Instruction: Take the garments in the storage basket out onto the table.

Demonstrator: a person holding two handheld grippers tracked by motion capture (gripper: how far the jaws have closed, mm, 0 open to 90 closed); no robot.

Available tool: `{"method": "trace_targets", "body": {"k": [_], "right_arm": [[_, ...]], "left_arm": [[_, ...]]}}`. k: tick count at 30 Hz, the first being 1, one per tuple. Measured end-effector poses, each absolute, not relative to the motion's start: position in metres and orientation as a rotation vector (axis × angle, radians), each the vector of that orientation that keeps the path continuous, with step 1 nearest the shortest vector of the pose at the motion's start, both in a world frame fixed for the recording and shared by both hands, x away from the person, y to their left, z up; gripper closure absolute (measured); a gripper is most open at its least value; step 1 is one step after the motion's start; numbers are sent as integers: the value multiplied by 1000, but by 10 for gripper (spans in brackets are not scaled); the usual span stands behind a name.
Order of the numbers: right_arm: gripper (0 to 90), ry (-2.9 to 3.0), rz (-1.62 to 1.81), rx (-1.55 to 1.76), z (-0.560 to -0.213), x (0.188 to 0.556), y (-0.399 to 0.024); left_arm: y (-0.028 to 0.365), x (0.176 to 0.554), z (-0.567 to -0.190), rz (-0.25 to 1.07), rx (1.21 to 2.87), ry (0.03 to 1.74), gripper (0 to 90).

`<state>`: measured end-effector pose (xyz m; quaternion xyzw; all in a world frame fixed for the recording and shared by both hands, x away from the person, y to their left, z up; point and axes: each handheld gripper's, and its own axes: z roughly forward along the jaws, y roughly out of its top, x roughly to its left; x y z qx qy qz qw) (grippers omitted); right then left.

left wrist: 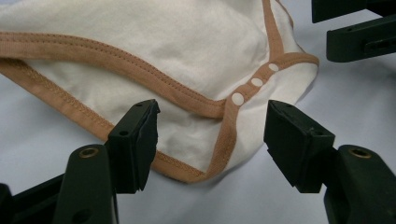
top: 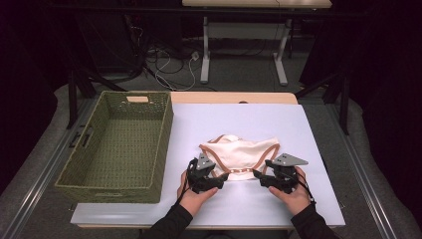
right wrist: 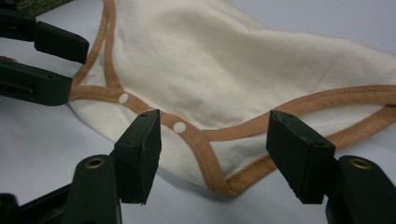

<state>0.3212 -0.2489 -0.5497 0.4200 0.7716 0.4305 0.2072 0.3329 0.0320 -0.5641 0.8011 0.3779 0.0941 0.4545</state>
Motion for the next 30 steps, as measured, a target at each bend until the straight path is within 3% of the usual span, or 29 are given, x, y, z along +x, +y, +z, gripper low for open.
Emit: {"method": "trace_targets", "body": {"k": [4,7,12,16,22,30], "right_arm": [[445,2168,1165,1192,-554,322,-248],[543,2190,1147,1184,-557,322,-246],[590,2207,1141,1217,-561,326,-245],[652,2230,1126,1219,-563,326,-245],[817,2274,1108,1193,-563,325,-244],[887,2268,1119,1230,-560,325,-243]], "left_arm": [[32,333,-565,213,1978,942,363],[30,331,-565,184,1983,955,440],[27,330,-566,186,2000,966,518],[27,330,-566,181,2025,965,621],[27,329,-567,181,2063,953,786],[29,331,-566,165,2068,956,886]]}}
